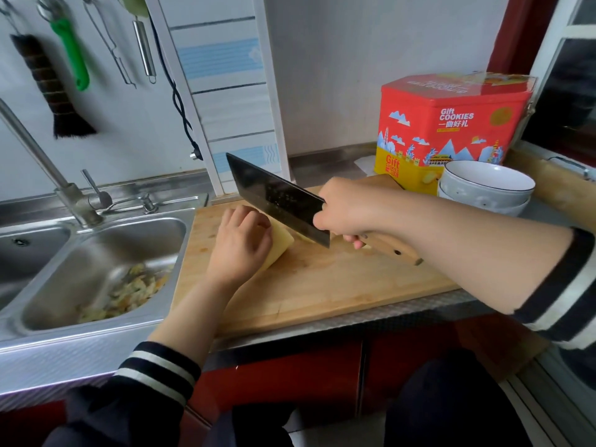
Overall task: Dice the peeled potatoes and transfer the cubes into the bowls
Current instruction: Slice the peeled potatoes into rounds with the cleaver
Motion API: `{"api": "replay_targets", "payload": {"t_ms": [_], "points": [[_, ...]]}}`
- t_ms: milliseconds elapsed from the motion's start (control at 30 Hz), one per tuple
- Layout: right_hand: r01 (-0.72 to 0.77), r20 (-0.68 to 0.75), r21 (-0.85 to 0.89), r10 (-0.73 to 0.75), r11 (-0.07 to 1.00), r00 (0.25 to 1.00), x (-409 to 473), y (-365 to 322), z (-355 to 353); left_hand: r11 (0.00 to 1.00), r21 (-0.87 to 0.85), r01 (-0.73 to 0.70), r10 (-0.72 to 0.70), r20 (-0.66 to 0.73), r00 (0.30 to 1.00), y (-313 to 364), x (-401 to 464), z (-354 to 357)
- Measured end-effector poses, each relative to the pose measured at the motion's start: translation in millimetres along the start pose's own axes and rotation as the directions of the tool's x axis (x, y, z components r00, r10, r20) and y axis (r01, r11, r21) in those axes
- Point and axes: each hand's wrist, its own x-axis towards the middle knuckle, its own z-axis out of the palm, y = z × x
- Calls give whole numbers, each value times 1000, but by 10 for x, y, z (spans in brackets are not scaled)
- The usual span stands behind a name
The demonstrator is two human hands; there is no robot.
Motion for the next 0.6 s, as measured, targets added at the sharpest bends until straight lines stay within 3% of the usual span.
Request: {"api": "replay_targets", "payload": {"t_ms": [600], "points": [[-28, 46, -204, 38, 979, 998, -94, -397, 20, 999, -42, 4, -7, -52, 999, -21, -11, 53]]}}
